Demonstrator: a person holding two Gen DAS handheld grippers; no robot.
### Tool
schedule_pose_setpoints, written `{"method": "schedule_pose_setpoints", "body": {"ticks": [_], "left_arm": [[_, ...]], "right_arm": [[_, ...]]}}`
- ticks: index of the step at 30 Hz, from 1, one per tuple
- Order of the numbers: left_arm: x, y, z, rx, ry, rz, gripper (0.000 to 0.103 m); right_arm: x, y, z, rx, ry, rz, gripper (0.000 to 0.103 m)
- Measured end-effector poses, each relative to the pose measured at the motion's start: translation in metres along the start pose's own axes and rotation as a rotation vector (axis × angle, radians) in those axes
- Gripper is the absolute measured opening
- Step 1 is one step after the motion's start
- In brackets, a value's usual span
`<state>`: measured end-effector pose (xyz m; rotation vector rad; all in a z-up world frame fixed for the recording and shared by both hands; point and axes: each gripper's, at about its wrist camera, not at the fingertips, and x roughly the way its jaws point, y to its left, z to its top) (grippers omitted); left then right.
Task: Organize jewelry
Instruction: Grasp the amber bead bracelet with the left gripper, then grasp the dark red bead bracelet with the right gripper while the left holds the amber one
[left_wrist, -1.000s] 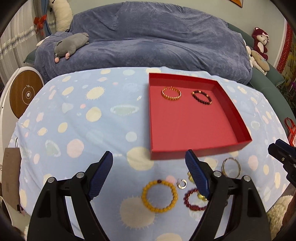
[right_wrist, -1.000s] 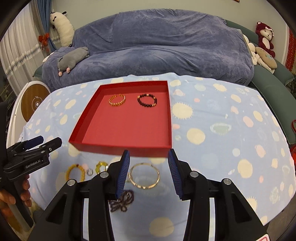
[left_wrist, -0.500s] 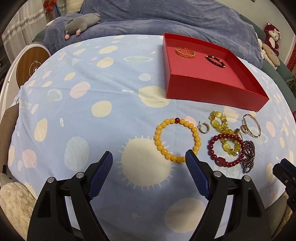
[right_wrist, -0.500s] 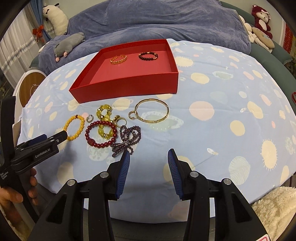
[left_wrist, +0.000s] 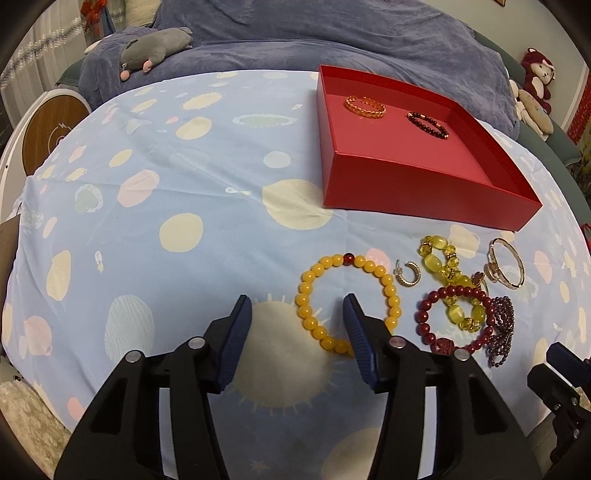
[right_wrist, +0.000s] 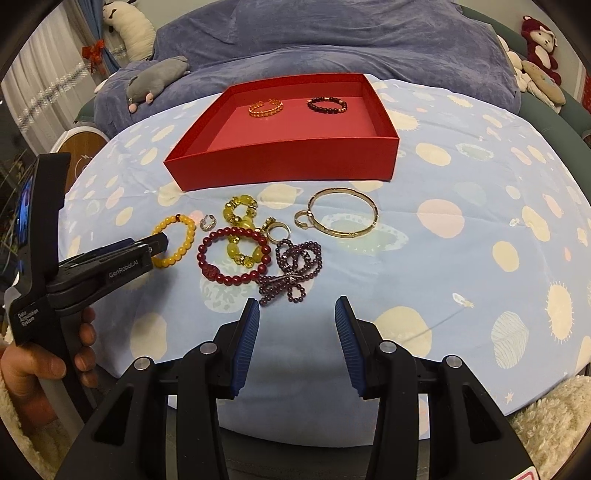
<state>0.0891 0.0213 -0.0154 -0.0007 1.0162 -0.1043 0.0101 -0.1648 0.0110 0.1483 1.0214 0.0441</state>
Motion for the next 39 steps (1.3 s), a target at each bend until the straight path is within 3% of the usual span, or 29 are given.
{"method": "schedule_pose_setpoints", "body": {"ticks": [3, 5, 8, 10, 14, 27, 39], "left_arm": [[0.000, -0.002, 0.001, 0.011, -0.004, -0.008, 0.029], [0.000, 0.000, 0.002, 0.000, -0.003, -0.031, 0.007], [0.000, 0.005, 0.002, -0.022, -0.004, -0.054, 0.007], [0.000, 0.005, 0.002, -0.023, -0.005, -0.056, 0.007], [0.000, 0.006, 0.002, -0.026, -0.007, -0.061, 0.007], [0.000, 0.005, 0.000, -0.024, -0.010, -0.059, 0.007], [-0.002, 0.007, 0.002, -0.034, -0.009, -0.069, 0.007]], "right_arm": [[0.003, 0.007, 0.008, -0.010, -0.002, 0.023, 0.042], [0.007, 0.011, 0.014, -0.016, -0.001, 0.034, 0.042], [0.015, 0.018, 0.023, -0.037, 0.006, 0.039, 0.036], [0.023, 0.021, 0.027, -0.055, 0.018, 0.038, 0.026], [0.036, 0.023, 0.034, -0.057, 0.038, 0.037, 0.020], [0.057, 0.022, 0.042, -0.072, 0.071, 0.037, 0.013], [0.042, 0.017, 0.042, -0.051, 0.038, 0.053, 0.008]]}}
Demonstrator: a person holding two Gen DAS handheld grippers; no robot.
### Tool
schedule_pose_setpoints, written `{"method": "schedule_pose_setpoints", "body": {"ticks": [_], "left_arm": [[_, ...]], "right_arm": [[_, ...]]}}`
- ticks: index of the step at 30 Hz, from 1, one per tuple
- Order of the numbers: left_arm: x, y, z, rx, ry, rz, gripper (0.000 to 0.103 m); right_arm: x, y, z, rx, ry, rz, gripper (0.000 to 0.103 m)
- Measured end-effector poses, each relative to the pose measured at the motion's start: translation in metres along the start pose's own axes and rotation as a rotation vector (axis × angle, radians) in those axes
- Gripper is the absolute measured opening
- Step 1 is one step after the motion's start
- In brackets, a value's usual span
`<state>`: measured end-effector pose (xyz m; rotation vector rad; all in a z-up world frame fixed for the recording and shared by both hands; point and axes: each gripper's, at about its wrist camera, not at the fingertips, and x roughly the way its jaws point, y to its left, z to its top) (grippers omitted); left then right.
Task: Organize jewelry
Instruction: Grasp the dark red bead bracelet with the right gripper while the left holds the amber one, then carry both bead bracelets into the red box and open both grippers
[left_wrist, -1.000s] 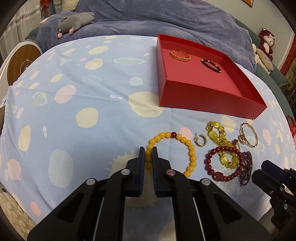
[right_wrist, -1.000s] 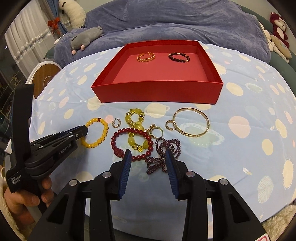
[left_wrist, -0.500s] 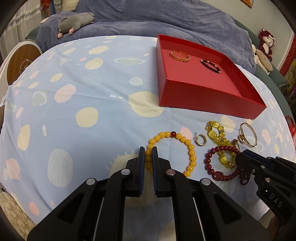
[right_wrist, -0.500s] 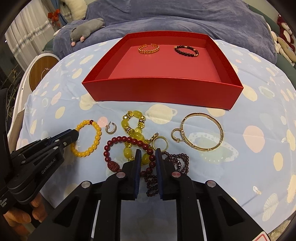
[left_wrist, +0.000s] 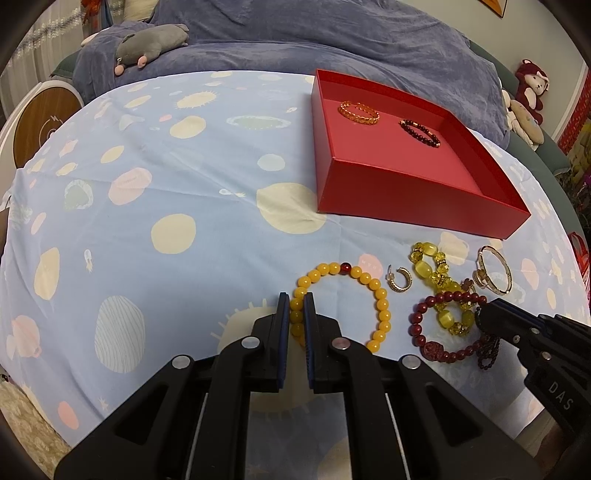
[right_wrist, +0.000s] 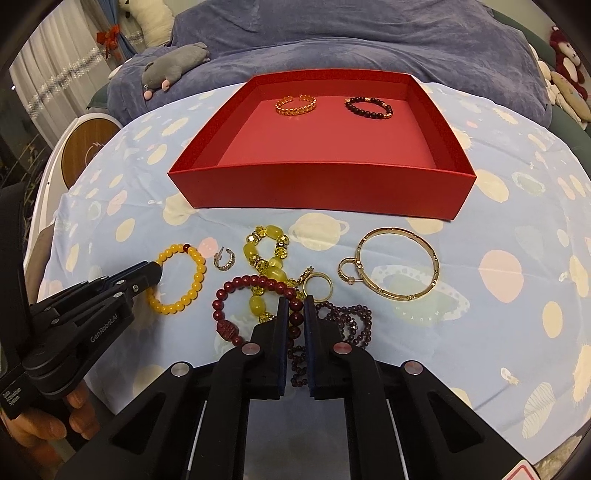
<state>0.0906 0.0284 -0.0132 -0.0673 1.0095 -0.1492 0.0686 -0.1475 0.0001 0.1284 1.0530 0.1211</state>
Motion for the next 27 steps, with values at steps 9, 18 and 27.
{"method": "schedule_pose_setpoints", "body": {"ticks": [9, 18, 27], "left_arm": [[-0.019, -0.006, 0.000, 0.009, -0.016, -0.042, 0.007], [-0.052, -0.022, 0.018, 0.037, -0.042, -0.117, 0.007], [-0.090, -0.060, 0.087, 0.154, -0.124, -0.193, 0.007]], "right_arm": [[-0.037, -0.010, 0.009, 0.035, -0.053, 0.024, 0.008], [-0.067, -0.024, 0.019, 0.054, -0.093, 0.015, 0.008], [-0.098, -0.027, 0.074, 0.003, -0.191, 0.031, 0.008]]}}
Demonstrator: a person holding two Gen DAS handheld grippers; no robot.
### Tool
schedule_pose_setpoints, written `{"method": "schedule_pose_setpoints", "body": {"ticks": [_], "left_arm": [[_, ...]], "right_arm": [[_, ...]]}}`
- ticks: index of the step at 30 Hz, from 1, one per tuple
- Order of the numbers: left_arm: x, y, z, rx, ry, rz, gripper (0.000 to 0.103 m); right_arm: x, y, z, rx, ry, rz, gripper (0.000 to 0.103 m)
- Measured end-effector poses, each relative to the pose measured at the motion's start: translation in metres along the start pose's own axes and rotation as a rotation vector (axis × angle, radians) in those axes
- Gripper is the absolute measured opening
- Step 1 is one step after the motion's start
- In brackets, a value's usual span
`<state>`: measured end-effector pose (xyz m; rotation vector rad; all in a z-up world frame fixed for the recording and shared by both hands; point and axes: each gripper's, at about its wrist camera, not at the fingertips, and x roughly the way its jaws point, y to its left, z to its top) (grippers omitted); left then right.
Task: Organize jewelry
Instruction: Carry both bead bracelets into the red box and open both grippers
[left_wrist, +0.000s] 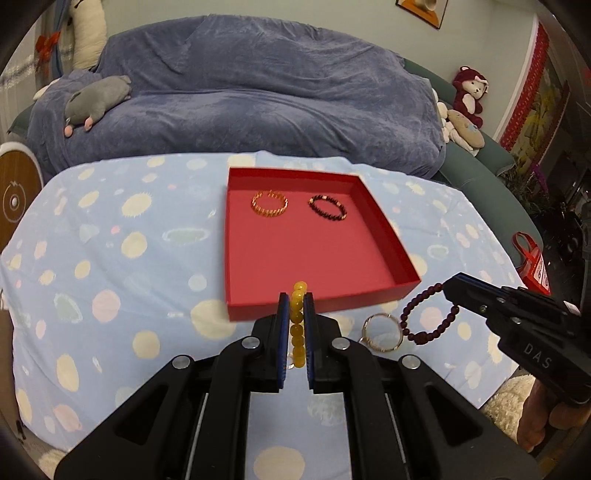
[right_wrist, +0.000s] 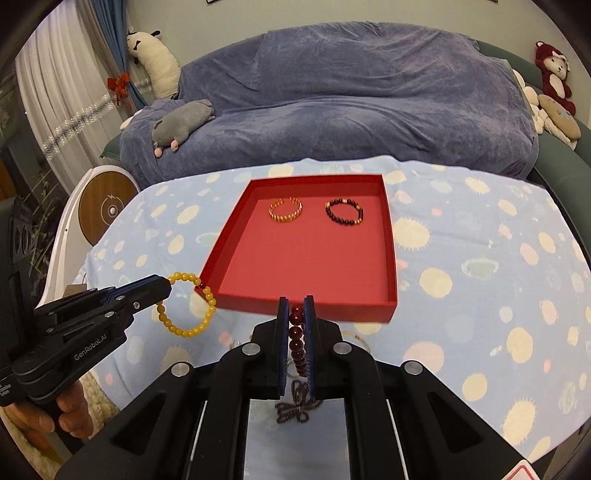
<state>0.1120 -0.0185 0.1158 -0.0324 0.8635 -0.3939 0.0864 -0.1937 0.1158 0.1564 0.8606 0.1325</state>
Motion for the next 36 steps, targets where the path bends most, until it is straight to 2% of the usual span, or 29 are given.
{"method": "schedule_pose_setpoints", "body": {"ticks": [7, 13, 17, 24, 29, 31, 33, 36], "left_arm": [[0.030, -0.016, 0.072, 0.044, -0.058, -0.061, 0.007], [0.089, -0.008, 0.101, -0.002, -0.021, -0.072, 0.007], [0.126, 0.002, 0.102, -0.047, 0.027, -0.097, 0.007], [0.180, 0.013, 0.086, -0.047, 0.119, -0.049, 0.007], [0.199, 0.018, 0.077, 0.004, 0.145, 0.008, 0.008], [0.202, 0.020, 0.074, 0.019, 0.151, 0.023, 0.008], [0.204, 0.021, 0.072, 0.024, 0.153, 0.039, 0.008], [0.204, 0.025, 0.072, 0.018, 0.149, 0.067, 0.016]], "right_arm": [[0.031, -0.009, 0.069, -0.003, -0.045, 0.038, 0.008], [0.087, -0.018, 0.100, 0.026, -0.012, 0.056, 0.008], [0.126, -0.029, 0.103, 0.067, 0.039, 0.086, 0.008], [0.183, -0.051, 0.086, 0.108, 0.130, 0.053, 0.008], [0.199, -0.064, 0.079, 0.095, 0.160, 0.003, 0.008], [0.200, -0.068, 0.078, 0.086, 0.156, -0.028, 0.014], [0.200, -0.072, 0.076, 0.078, 0.150, -0.046, 0.014], [0.200, -0.076, 0.076, 0.075, 0.140, -0.066, 0.019]]}}
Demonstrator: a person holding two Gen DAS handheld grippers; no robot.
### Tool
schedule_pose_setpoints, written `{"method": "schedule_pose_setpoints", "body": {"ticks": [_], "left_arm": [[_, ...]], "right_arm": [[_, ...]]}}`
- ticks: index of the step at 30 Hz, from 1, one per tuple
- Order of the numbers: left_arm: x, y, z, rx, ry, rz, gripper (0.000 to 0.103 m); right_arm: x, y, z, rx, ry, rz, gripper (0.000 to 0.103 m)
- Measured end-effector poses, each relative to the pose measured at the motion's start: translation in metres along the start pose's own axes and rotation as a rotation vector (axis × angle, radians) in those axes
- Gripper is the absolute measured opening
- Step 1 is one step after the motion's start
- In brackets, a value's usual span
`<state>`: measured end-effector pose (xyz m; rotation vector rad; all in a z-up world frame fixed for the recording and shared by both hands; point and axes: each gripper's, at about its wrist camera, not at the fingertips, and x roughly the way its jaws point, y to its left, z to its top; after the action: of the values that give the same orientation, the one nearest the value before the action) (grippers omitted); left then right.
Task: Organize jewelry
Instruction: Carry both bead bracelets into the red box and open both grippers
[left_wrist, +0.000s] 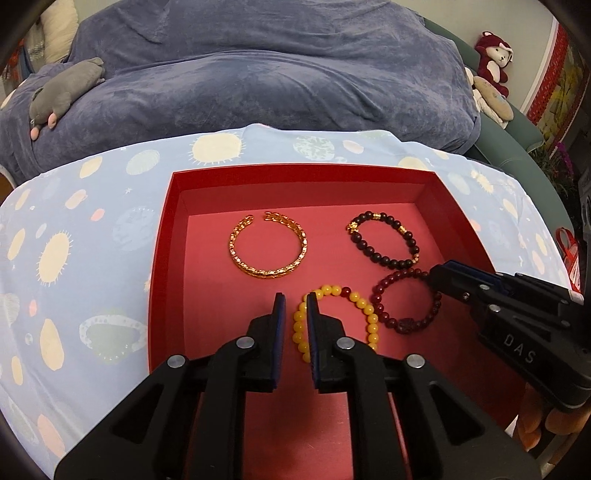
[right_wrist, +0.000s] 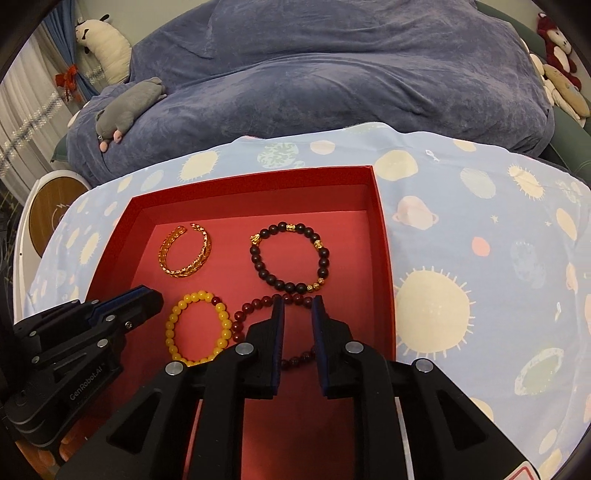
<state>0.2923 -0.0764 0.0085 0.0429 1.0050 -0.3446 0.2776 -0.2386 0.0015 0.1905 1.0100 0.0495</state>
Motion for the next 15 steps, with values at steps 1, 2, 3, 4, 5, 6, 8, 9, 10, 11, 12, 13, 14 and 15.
{"method": "schedule_pose_setpoints", "body": {"ticks": [1, 2, 3, 4, 5, 6, 8, 9, 10, 11, 12, 13, 14, 15], "left_arm": [[-0.003, 0.001, 0.000, -0.003, -0.012, 0.010, 0.026], [-0.006, 0.002, 0.000, -0.005, -0.030, 0.021, 0.035], [-0.011, 0.002, 0.001, -0.001, -0.049, 0.029, 0.037], [-0.016, 0.002, 0.001, 0.008, -0.065, 0.037, 0.037], [-0.021, 0.002, 0.002, 0.014, -0.075, 0.046, 0.038], [-0.026, 0.003, 0.002, 0.017, -0.084, 0.050, 0.038], [-0.036, 0.005, 0.002, 0.014, -0.101, 0.063, 0.038], [-0.042, 0.006, 0.001, 0.011, -0.109, 0.069, 0.038], [-0.047, 0.006, 0.000, 0.007, -0.113, 0.076, 0.038], [-0.053, 0.008, -0.001, -0.001, -0.114, 0.081, 0.038], [-0.059, 0.010, -0.004, -0.009, -0.118, 0.080, 0.038], [-0.065, 0.011, -0.006, -0.014, -0.121, 0.088, 0.038], [-0.071, 0.012, -0.010, -0.017, -0.124, 0.096, 0.039], [-0.077, 0.013, -0.014, -0.018, -0.128, 0.103, 0.039]], "right_arm": [[-0.002, -0.001, 0.000, 0.000, -0.011, -0.006, 0.022], [-0.006, -0.001, 0.000, -0.003, -0.025, -0.011, 0.024], [-0.010, -0.002, 0.001, -0.008, -0.037, -0.016, 0.027], [-0.015, -0.001, 0.001, -0.015, -0.047, -0.022, 0.028], [-0.020, -0.001, 0.002, -0.023, -0.059, -0.026, 0.029], [-0.027, 0.000, 0.003, -0.027, -0.070, -0.028, 0.029], [-0.040, -0.002, 0.003, -0.023, -0.089, -0.025, 0.034], [-0.048, -0.003, 0.002, -0.016, -0.098, -0.020, 0.035], [-0.056, -0.004, 0.001, -0.012, -0.107, -0.015, 0.035], [-0.064, -0.005, -0.001, -0.011, -0.115, -0.013, 0.035], [-0.071, -0.005, -0.004, -0.011, -0.122, -0.016, 0.035], [-0.079, -0.005, -0.007, -0.012, -0.130, -0.022, 0.035], [-0.086, -0.005, -0.010, -0.014, -0.136, -0.024, 0.035], [-0.094, -0.005, -0.014, -0.014, -0.141, -0.023, 0.035]]}}
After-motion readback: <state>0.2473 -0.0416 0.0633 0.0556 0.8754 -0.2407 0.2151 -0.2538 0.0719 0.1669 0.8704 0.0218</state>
